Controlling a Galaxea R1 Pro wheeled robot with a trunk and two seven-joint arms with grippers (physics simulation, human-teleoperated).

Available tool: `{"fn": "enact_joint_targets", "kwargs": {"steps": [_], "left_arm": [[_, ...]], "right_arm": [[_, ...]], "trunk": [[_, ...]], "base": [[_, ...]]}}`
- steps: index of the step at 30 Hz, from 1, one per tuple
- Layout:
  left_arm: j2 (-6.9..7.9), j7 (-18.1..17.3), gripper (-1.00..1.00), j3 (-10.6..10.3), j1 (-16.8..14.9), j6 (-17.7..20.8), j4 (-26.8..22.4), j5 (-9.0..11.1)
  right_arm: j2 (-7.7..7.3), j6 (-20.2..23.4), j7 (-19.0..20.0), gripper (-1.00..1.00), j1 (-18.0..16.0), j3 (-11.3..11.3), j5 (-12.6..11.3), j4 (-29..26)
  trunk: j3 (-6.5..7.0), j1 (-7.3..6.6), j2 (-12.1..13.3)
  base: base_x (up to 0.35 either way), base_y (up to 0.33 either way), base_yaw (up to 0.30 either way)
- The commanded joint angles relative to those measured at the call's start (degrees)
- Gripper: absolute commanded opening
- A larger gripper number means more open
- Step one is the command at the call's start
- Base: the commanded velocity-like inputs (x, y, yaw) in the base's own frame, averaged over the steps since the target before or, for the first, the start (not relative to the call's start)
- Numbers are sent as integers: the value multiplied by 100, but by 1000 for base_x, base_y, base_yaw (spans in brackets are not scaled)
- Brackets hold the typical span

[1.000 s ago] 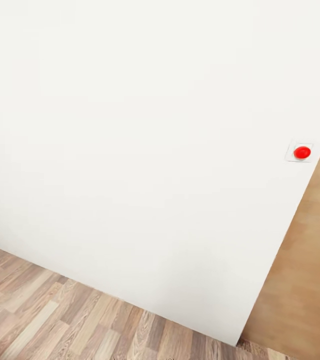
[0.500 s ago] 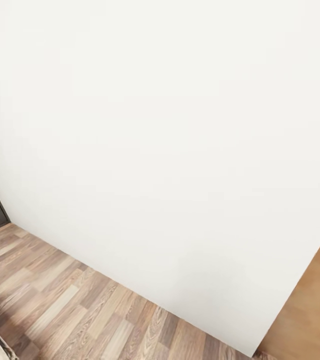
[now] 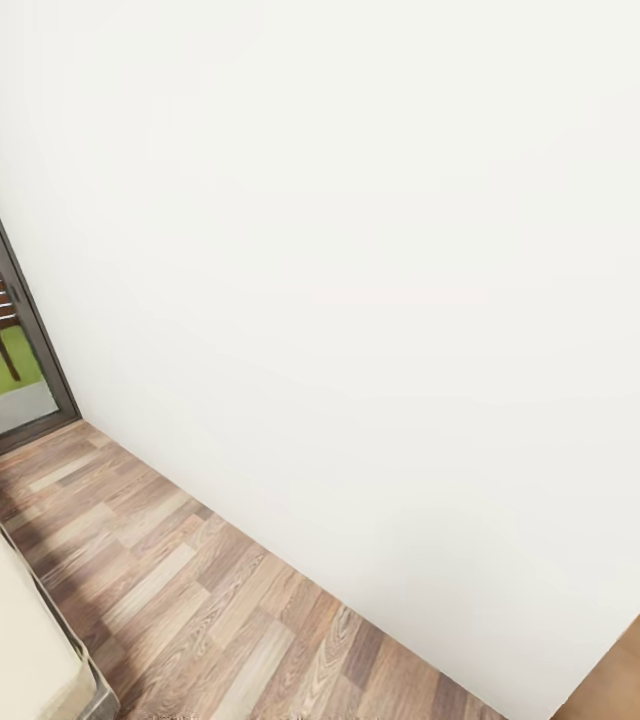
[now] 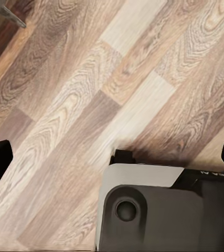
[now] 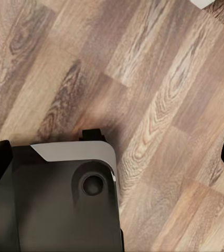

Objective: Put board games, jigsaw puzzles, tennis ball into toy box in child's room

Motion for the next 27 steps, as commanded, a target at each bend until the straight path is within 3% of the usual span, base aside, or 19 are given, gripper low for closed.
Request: {"fn": "enact_joint_targets", "kwargs": {"steps": [1,11,27], "left_arm": [[-41,6,100,42,-6,-5,3,1],[-149,11,100,43,-6,76,3,2],[-134,-6,100,61,-6,77,3,27]], "right_arm": [[3,-8,-17,100,-3,-3,-6,1],[7,-9,-17,100,-3,-3,-13,5],[7,-9,-17,100,-3,-3,-5,5]], "trunk": [[-17,2,-11],[95,-196,350],[17,-196,350]], "base": [[-54,0,268],[-12,0,268],[-54,0,268]]}}
